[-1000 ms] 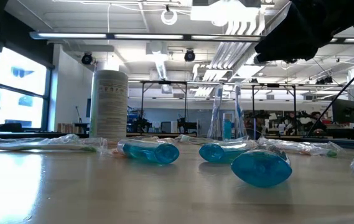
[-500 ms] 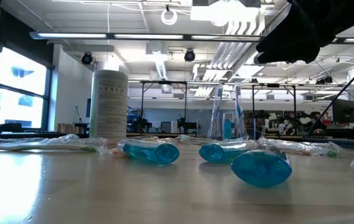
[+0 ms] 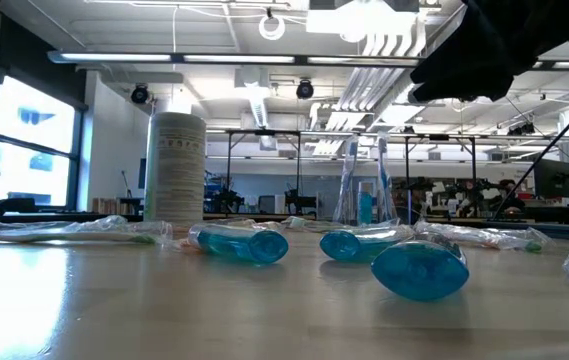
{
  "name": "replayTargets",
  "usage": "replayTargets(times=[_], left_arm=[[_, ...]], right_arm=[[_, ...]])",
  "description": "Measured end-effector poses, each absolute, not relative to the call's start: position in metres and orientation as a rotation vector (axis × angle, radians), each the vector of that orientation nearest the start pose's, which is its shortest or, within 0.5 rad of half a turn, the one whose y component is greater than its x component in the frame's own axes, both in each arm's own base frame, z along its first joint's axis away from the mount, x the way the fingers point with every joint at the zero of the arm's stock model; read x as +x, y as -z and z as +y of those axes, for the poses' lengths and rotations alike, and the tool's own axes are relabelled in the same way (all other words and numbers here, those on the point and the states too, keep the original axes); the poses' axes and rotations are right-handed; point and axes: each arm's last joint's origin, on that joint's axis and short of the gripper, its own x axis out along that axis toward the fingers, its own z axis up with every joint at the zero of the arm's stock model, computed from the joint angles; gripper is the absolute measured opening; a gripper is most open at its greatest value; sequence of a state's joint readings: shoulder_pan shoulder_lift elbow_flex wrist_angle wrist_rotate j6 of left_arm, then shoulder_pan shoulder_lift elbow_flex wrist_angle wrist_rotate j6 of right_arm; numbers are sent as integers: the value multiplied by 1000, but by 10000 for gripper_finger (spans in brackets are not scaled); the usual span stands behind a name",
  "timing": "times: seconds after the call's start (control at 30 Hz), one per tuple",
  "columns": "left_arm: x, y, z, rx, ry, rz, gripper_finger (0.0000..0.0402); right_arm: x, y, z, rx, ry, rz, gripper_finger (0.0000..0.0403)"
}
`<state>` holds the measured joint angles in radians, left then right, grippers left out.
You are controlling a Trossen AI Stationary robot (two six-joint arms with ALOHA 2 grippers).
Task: Pick & Place toothbrushing station
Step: Put the blue mouthwash into the transparent organizer
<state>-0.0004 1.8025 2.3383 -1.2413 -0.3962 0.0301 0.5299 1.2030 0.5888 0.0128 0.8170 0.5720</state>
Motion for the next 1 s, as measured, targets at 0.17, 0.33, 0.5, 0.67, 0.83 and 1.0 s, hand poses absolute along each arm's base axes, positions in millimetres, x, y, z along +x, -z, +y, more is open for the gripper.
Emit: replayTargets(times=[0.17, 0.33, 0.5, 0.67, 0.83, 1.0], left_arm=[[345, -474, 7, 39, -269, 639, 216], [358, -470, 6, 18, -224, 605, 216], [365, -465, 6, 12, -227, 615, 216], [361, -444, 6, 33, -229, 822, 216], [351, -411, 3, 81, -220, 1179, 216], [361, -373, -12, 51, -55, 1328, 216]], right_arm=[[211, -209, 98, 127, 409, 369, 203], [211, -209, 98, 72, 397, 379, 203], [211, -209, 98, 31, 389, 387, 203], [212, -209, 98, -16, 378, 393, 203], [214, -212, 98, -84, 369, 378, 203], [219, -216, 92, -105, 380, 353, 203]])
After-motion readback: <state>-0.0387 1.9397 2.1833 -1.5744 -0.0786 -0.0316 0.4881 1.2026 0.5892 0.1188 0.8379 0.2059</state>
